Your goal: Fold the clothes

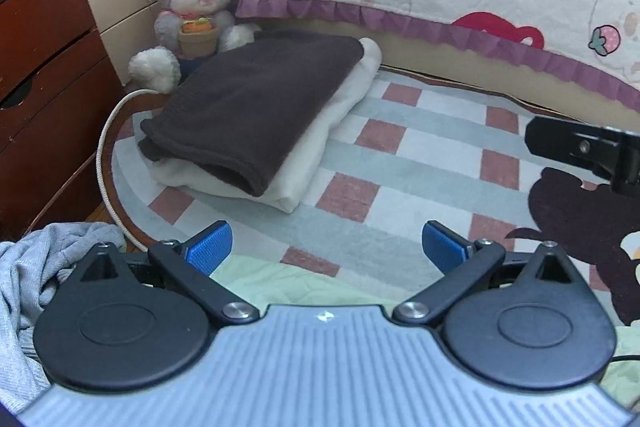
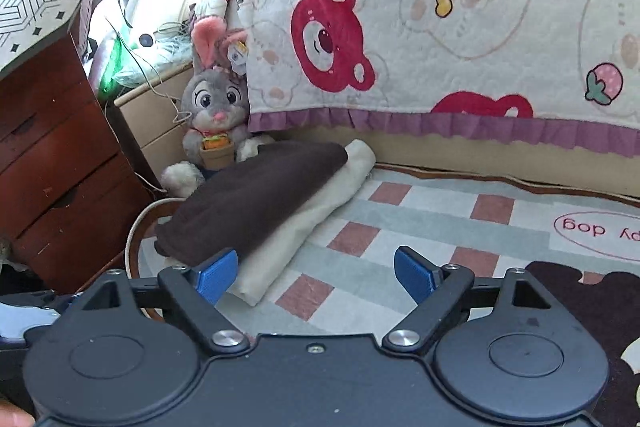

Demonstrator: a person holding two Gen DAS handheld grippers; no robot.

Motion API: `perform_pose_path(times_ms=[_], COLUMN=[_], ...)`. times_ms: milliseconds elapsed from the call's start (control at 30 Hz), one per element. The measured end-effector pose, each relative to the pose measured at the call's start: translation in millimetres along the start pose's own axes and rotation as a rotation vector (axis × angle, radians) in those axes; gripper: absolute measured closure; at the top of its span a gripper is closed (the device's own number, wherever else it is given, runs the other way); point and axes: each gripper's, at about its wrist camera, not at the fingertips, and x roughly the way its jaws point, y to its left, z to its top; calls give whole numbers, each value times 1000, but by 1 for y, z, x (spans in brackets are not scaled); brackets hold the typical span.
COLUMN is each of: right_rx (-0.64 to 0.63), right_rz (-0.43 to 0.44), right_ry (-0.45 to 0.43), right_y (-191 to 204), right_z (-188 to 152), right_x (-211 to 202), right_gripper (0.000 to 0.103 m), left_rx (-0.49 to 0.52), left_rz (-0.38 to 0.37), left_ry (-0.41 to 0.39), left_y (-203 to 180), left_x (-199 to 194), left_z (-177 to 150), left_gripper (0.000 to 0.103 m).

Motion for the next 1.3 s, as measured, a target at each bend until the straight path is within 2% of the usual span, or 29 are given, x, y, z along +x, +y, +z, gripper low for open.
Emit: perform_pose_path(times_ms=[200, 733, 1033, 1200, 1300], right_rx=[10, 48, 49, 45, 40], right_rz=[-17, -36, -38, -38, -42], right_ry=[7, 29, 61, 87, 92], right_y=[-4, -11, -12, -10, -7], right_z=[-2, -7, -13, -15, -16], right_x=[0, 1, 7, 9, 9], right_gripper=[13, 13, 13, 13, 13], left_rx=[36, 22, 12, 20, 19], left_rz=[1, 13, 50, 97, 95], left_ry=[3, 4, 1, -54, -46], left_y=[-10, -18, -19, -20, -20], left_x=[-1, 0, 2, -6, -4], left_z=[1, 2, 2, 5, 5], left_gripper=[0, 0, 0, 0, 0])
